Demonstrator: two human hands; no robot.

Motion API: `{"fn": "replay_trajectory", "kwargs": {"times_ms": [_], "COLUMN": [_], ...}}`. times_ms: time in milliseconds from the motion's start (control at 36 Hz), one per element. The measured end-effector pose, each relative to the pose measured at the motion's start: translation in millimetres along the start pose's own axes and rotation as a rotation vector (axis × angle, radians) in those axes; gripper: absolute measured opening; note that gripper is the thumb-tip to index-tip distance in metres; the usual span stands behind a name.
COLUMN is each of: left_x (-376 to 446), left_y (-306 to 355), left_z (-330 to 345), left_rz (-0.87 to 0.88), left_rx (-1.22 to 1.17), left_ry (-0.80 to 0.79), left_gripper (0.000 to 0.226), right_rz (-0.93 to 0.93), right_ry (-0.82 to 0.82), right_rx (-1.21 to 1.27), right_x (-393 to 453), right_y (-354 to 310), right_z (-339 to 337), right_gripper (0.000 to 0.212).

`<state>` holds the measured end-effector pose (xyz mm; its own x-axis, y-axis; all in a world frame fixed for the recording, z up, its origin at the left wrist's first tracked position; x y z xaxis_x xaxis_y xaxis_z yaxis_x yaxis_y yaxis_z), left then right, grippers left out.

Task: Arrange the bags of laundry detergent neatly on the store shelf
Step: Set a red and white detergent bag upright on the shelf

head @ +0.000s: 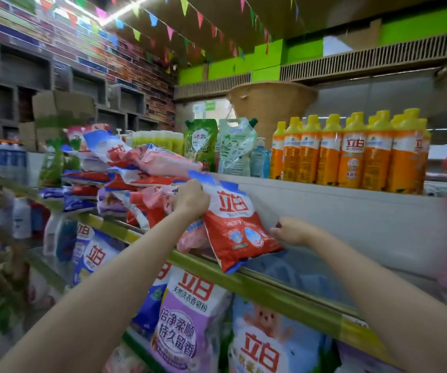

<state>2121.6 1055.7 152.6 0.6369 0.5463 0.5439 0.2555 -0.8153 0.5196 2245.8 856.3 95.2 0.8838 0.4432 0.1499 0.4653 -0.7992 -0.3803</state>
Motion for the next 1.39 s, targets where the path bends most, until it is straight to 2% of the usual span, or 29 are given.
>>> {"fn": "replay_trajectory", "kwargs": {"times_ms": [56,167,250,306,361,444,556,639,694,778,833,861,917,972,1028,1083,1111,1139,1194,1306,1389], "left_x": [0,1,-1,0,3,2,-5,-11,-17,-31,-49,-56,-51,-35,-5,13,14,12,-5,-16,-23], "left_y": [10,41,69,80,85,91,98,104,109,121,129,133,136,135,132,131,134,137,145,139,135], "left_z": [5,13,11,15,27,49,80,91,103,132,151,157,172,187,222,236,229,220,194,208,218], "left_rz": [-0.003,0.002,0.032,0.008,-0.039,-0.099,-0.155,-0.155,-0.118,-0.039,0.050,0.104,0.148,0.092,0.090,0.109,0.112,0.123,0.128,0.131,0.156], "left_rx": [-0.188,-0.569,-0.719,-0.765,-0.826,-0.923,-0.952,-0.826,-0.680,-0.704,-0.664,-0.606,-0.576,-0.618,-0.643,-0.622,-0.625,-0.631,-0.630,-0.652,-0.543], "left_ry": [0.054,0.072,0.072,0.073,0.044,-0.014,-0.068,-0.104,-0.214,-0.521,-0.750,-0.802,-0.760,-0.672,-0.576,-0.475,-0.424,-0.390,-0.391,-0.461,-0.487], "left_gripper": [0.007,0.012,0.009,0.018,0.020,0.009,0.013,0.024,0.033,0.032,0.024,0.022,0.037,0.051,0.051,0.051,0.047,0.044,0.041,0.044,0.048], "right_rz": [0.033,0.160,0.236,0.247,0.223,0.166,0.136,0.156,0.166,0.193,0.215,0.220,0.225,0.218,0.189,0.163,0.165,0.182,0.265,0.414,0.486], "right_ry": [0.008,0.082,0.116,0.121,0.091,0.078,0.133,0.230,0.356,0.546,0.627,0.655,0.732,0.792,0.822,0.846,0.848,0.827,0.717,0.385,0.298], "right_rx": [0.031,0.211,0.485,0.747,0.891,0.927,1.018,1.012,0.971,0.853,0.813,0.826,0.880,0.883,0.846,0.780,0.725,0.660,0.461,0.215,0.129], "right_x": [-4,-14,-17,-21,-27,-40,-61,-72,-72,-69,-56,-56,-71,-84,-87,-86,-84,-82,-77,-57,-49], "right_y": [9,41,67,81,89,101,122,132,141,166,197,199,185,169,158,152,154,154,158,190,207], "right_z": [-4,-16,-19,-19,-21,-29,-46,-58,-69,-85,-90,-92,-100,-108,-115,-119,-120,-120,-113,-78,-64], "right_gripper": [0.042,0.048,0.062,0.075,0.067,0.037,0.032,0.027,0.033,0.038,0.026,0.018,0.015,0.023,0.022,0.007,0.009,0.019,0.033,0.040,0.040]}}
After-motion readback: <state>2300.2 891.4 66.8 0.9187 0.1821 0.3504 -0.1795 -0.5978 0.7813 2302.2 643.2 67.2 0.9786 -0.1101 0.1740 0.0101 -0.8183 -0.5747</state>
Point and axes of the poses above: each hand's wrist, its own x-axis towards the middle knuckle, its own z-axis out of the palm, y = z × x, the point moved 7 cm from there along x, towards the middle knuckle, and after that the axes turned 10 degrees about x, right-handed, at the moved point
